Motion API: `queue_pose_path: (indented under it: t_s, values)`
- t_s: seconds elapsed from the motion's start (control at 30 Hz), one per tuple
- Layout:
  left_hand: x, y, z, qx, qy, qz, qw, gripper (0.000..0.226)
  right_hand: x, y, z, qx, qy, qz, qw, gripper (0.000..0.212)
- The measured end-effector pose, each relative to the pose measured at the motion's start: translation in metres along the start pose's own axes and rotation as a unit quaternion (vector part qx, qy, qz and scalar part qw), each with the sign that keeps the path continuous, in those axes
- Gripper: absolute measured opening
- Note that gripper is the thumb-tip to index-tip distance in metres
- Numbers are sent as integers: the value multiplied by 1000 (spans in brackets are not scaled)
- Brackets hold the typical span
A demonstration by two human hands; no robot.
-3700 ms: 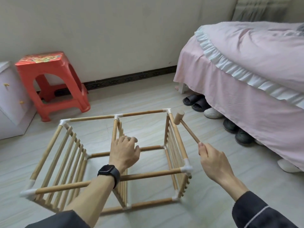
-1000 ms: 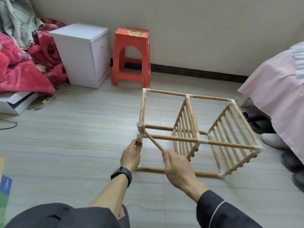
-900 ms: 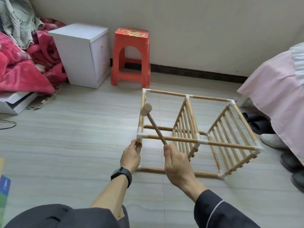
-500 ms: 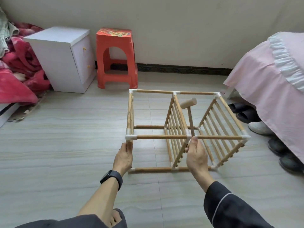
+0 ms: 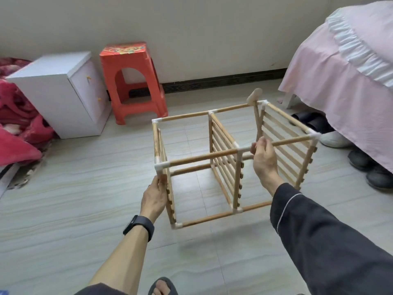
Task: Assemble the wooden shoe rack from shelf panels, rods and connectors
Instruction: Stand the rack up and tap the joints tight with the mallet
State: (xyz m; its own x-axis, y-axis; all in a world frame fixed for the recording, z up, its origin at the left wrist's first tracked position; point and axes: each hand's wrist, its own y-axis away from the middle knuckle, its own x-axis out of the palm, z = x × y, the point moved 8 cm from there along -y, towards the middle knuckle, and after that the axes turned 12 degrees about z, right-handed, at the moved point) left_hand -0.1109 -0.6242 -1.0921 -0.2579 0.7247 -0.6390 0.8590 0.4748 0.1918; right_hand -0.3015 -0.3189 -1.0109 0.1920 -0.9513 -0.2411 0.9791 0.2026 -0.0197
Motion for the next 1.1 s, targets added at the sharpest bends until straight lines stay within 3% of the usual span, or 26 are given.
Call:
queue_pose_path:
  t_s: [0.1, 0.2, 0.3, 0.4, 0.57, 0.7, 0.8, 0.93, 1.1]
  values:
    - [-33, -12, -28, 12, 10, -66, 998, 79, 9, -14, 39, -29, -30, 27, 999, 37]
    - [-59, -19, -48, 0, 60, -146, 988, 76, 32, -13, 59, -70, 58, 83, 992, 35]
    - [-66, -13, -42, -62, 183, -237, 952, 75, 51, -1, 28, -62, 165, 123, 977, 37]
    - [-69, -13, -33, -103, 191, -270, 938, 74, 59, 8, 3, -71, 193, 143, 968, 34]
    - [-83, -39, -17, -120, 159, -230, 953, 60, 67, 2, 2, -71, 163, 128, 976, 35]
    - [-75, -73, -11, -120, 183, -123, 968, 40, 75, 1, -9, -50, 131, 128, 982, 38]
    - [-59, -88, -4, -129, 217, -50, 966, 27, 70, 4, -11, -57, 166, 94, 980, 38]
    - [-33, -89, 4, -131, 233, -11, 963, 30, 66, 15, -24, -32, 253, 79, 964, 47]
    - [-27, -83, -16, -99, 137, -2, 986, 42, 54, 34, -36, -8, 263, 26, 964, 57]
